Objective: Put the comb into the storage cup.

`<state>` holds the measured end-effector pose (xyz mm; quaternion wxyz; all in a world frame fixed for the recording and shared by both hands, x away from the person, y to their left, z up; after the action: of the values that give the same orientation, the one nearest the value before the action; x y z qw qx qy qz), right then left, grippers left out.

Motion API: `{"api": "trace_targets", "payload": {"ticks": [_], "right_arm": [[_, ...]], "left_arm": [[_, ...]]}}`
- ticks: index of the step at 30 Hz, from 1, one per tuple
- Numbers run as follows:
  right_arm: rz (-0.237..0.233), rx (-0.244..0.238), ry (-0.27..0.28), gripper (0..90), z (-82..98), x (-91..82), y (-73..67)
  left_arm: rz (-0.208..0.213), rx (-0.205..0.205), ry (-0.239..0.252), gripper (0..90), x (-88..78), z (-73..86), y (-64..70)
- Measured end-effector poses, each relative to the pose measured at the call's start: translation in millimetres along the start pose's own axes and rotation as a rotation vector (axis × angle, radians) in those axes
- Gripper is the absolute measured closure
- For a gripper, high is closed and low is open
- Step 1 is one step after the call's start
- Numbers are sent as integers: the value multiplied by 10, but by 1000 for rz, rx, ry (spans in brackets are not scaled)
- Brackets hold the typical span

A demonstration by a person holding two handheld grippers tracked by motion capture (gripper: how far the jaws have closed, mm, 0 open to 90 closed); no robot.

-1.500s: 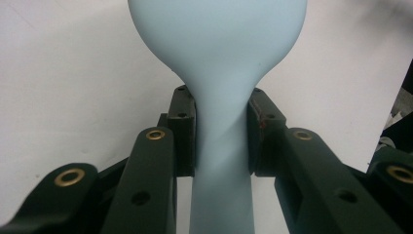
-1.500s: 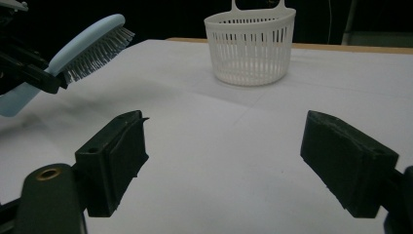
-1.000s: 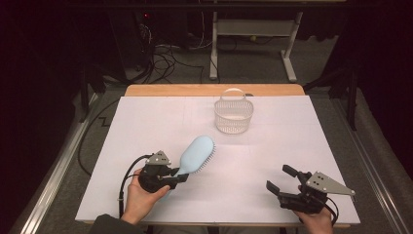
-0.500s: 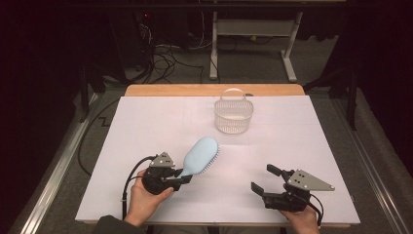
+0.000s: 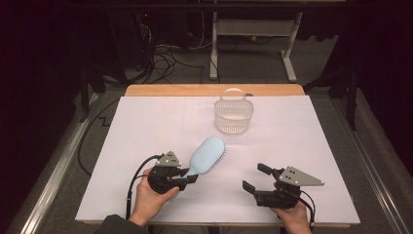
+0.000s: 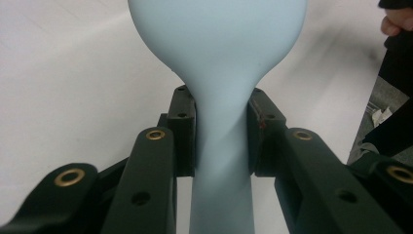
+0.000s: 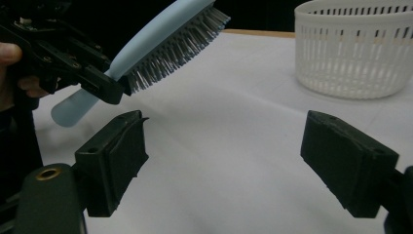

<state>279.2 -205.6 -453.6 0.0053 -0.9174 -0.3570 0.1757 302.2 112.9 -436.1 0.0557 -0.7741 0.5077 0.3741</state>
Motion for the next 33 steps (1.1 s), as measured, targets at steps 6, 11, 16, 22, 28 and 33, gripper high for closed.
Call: {"api": "trace_targets", "payload": {"ticks": [6, 11, 16, 22, 28, 33], "right_arm": [[-27, -5, -11, 174, -36, 122, -97], [-41, 26, -28, 174, -44, 184, -113], [-43, 24, -38, 176, -65, 202, -139], [-47, 26, -53, 176, -55, 225, -140], [-52, 25, -54, 176, -57, 240, -152], [-54, 22, -55, 176, -61, 262, -157]], "left_arm": [[15, 6, -5, 694, 51, -36, 14], [7, 21, 2, 694, 54, -72, 47], [11, 26, -3, 694, 95, -99, 66], [19, 40, -13, 694, 142, -124, 98], [20, 48, -25, 694, 170, -128, 117], [26, 56, -26, 694, 191, -132, 147]]}}
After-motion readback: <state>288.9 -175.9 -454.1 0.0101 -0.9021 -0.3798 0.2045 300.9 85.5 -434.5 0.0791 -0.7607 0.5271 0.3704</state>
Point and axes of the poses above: each handheld gripper's, and its own axes: x roughly forward along the jaws, z roughly out of its underside, y roughly to its right, the point moved 2 cm from there along x, roughly forward along the jaws, and after that the axes turned 7 degrees about z, right-handed, at the moved point
